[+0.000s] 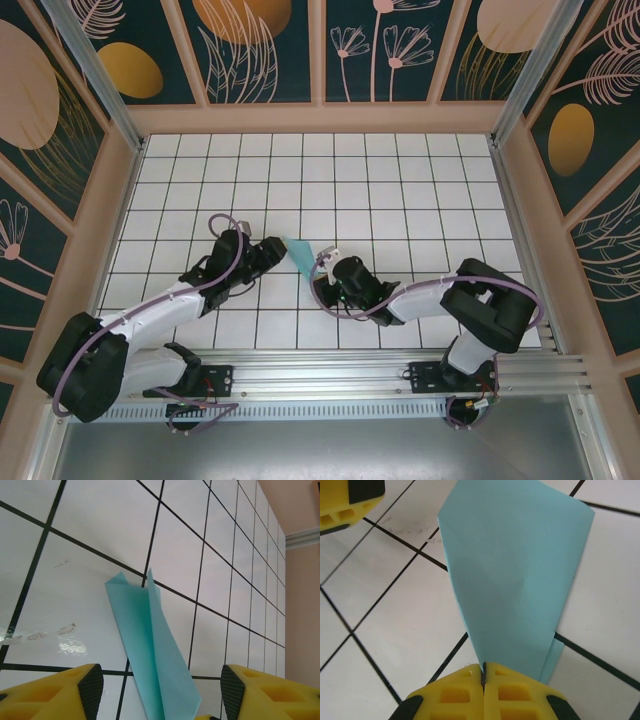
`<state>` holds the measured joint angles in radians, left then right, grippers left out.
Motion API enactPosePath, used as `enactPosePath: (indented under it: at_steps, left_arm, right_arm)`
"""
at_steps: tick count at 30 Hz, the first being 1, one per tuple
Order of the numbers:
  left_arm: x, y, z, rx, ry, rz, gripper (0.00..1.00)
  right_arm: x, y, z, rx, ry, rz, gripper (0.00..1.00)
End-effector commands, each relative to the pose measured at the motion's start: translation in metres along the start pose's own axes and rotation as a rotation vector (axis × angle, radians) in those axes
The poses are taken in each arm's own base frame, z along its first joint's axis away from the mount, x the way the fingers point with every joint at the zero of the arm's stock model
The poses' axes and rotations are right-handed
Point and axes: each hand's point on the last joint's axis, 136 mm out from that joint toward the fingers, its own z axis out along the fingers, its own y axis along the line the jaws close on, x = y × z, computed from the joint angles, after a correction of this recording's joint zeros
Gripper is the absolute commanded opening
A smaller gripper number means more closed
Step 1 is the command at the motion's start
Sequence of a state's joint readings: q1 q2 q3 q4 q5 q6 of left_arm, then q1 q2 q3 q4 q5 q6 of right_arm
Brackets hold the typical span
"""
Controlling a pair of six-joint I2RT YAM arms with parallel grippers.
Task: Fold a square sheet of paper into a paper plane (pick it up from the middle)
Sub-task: Fold the wing for the fifth time at the center of the table.
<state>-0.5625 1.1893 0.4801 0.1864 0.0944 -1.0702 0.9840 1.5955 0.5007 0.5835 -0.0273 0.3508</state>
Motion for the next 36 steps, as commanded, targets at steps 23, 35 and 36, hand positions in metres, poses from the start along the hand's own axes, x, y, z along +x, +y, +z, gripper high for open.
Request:
enactPosePath:
  at_steps: [23, 35, 36]
  left_arm:
    - [0.030, -0.005, 0.049, -0.006, 0.230, -0.077, 0.76]
    - [0.048, 0.015, 0.047, -0.091, 0.322, -0.043, 0.42]
    - [0.051, 0.014, 0.047, -0.086, 0.338, -0.029, 0.41]
  right_arm:
    - [0.003, 0.017, 0.002, -0.029, -0.017, -0.078, 0.01]
    - [0.009, 0.018, 0.008, 0.047, -0.005, -0.175, 0.04]
    - [0.009, 0.018, 0.008, 0.051, -0.004, -0.176, 0.04]
